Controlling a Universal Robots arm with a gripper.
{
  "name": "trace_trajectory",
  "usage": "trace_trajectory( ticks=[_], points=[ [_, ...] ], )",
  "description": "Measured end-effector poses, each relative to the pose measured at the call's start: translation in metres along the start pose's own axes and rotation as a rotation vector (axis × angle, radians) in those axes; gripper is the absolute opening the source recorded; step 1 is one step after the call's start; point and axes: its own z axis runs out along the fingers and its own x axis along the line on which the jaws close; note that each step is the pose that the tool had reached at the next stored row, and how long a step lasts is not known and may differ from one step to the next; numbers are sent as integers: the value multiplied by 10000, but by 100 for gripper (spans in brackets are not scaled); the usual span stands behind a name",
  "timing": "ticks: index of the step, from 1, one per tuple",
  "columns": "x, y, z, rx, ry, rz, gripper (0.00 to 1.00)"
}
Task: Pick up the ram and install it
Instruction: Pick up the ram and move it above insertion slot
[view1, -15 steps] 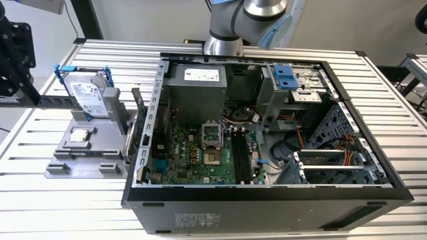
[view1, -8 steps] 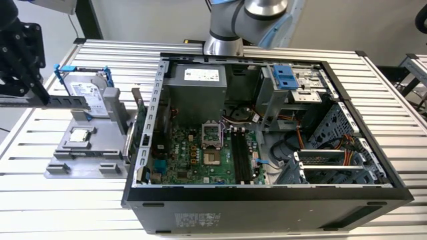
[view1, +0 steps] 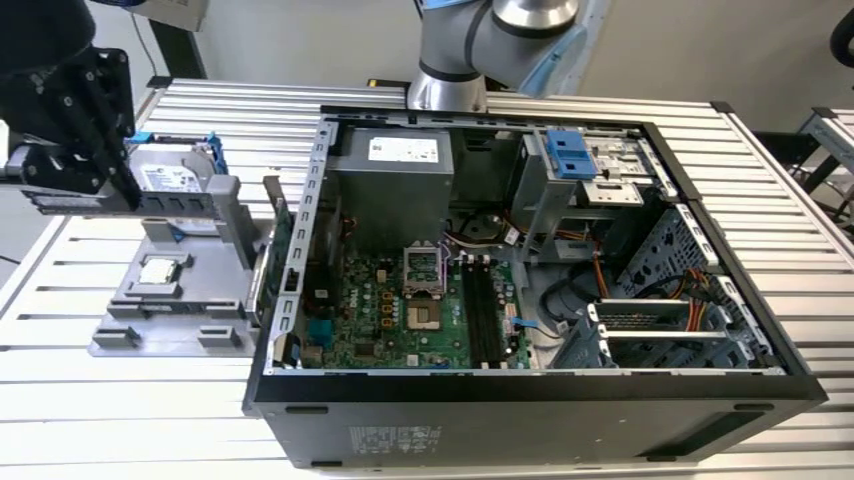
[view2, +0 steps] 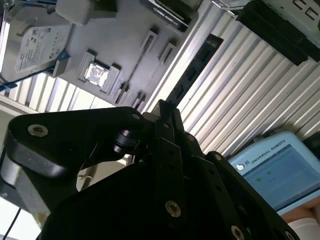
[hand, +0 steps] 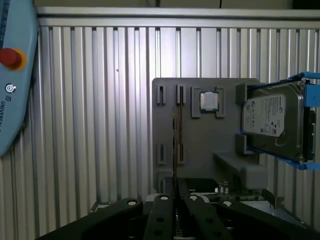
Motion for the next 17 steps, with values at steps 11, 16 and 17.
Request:
trace_trajectory(
  ticks=[11,16,17],
  points=[
    [-12,-469,-7,-1,1,0,0],
    [-18,-698,-10,-1,0,0,0],
    [-20,-744,-11,0,1,1,0]
  ],
)
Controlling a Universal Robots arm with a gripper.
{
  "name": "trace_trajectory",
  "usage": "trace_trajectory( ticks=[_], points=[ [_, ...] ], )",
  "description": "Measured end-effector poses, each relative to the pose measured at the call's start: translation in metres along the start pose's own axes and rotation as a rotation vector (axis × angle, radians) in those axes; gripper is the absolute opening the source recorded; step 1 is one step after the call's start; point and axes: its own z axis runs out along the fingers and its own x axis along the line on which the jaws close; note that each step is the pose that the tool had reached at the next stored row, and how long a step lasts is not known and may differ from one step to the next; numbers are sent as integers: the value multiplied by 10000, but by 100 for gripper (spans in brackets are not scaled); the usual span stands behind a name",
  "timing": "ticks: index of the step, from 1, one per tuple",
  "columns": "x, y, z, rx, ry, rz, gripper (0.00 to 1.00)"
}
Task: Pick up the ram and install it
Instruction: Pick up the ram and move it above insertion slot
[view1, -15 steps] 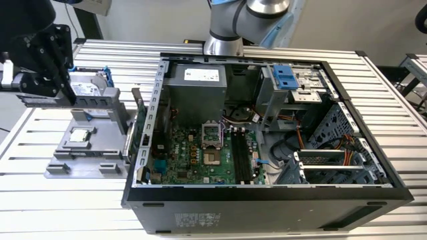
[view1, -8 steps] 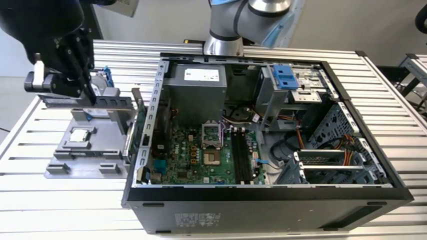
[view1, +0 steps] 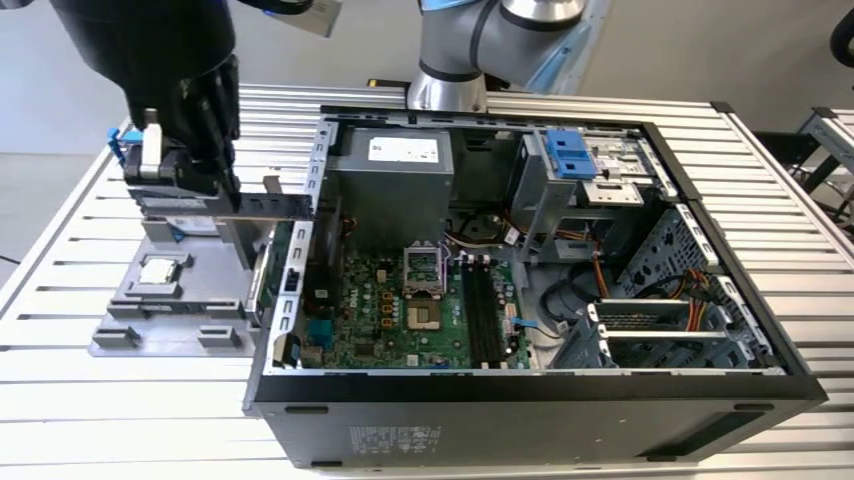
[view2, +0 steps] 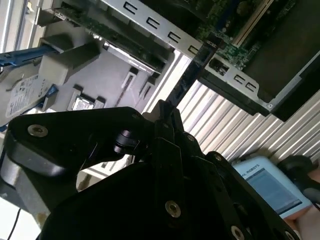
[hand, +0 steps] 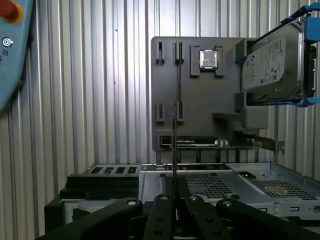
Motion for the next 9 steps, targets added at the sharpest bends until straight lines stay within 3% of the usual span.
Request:
trace_trajectory(
  ticks=[9],
  points=[
    [-11,-405,-6,0,0,0,0]
  ],
)
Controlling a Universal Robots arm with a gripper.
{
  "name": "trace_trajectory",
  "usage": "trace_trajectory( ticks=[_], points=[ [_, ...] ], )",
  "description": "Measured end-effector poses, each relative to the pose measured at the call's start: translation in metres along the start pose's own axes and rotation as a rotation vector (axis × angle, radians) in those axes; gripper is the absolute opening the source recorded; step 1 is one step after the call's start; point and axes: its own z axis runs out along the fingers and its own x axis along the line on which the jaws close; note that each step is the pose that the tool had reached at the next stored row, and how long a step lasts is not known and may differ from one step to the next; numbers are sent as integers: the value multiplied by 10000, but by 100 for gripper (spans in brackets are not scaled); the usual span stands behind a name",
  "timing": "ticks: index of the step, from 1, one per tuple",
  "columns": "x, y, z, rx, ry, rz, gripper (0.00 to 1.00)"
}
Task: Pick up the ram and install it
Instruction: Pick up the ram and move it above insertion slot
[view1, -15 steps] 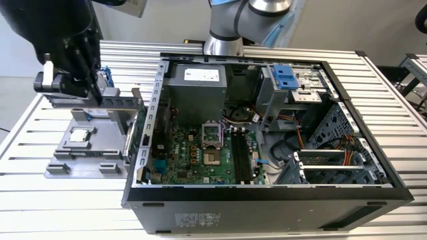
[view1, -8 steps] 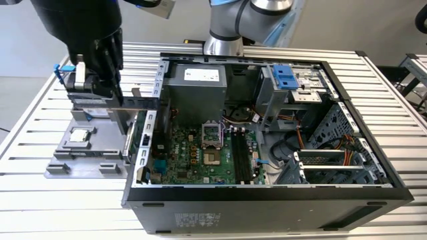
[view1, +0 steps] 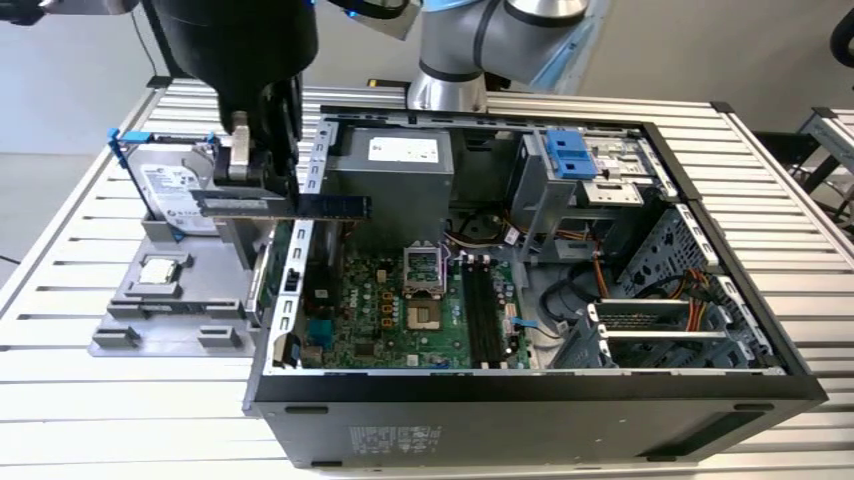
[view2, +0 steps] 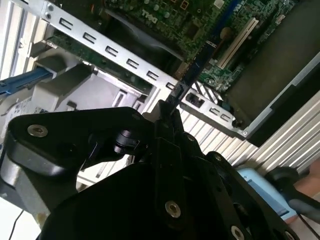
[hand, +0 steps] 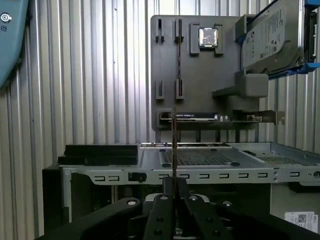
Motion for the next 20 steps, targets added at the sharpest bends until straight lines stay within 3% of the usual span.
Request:
trace_trajectory(
  ticks=[20],
  points=[
    [-22,-853,-12,0,0,-1,0]
  ],
)
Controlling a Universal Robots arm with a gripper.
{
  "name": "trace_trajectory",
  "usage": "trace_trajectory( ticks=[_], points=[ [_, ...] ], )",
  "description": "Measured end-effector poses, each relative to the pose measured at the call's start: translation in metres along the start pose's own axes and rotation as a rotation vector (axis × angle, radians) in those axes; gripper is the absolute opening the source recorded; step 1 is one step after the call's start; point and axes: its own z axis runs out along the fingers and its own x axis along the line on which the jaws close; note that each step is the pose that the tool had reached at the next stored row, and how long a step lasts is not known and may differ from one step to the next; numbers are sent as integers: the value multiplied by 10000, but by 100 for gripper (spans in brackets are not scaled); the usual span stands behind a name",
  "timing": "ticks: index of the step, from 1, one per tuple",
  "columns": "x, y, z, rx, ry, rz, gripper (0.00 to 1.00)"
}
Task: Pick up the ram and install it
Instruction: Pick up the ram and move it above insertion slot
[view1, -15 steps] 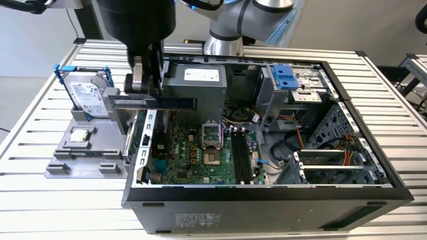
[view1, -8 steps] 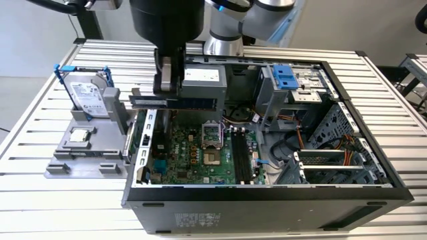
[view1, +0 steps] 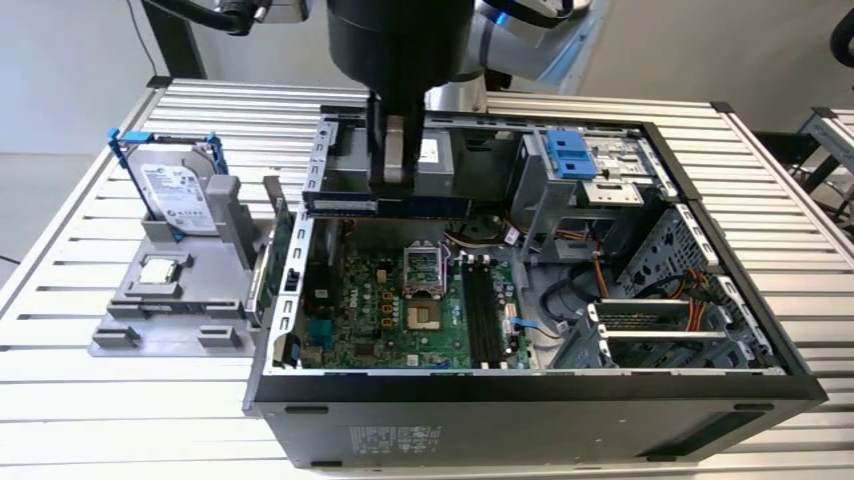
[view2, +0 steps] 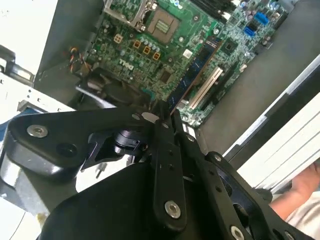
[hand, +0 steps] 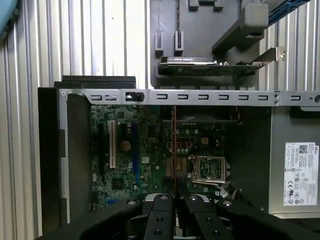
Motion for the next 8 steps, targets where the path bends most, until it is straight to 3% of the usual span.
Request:
trace_trajectory(
  ticks=[8],
  points=[
    [-8,-320,-3,0,0,0,0]
  ],
)
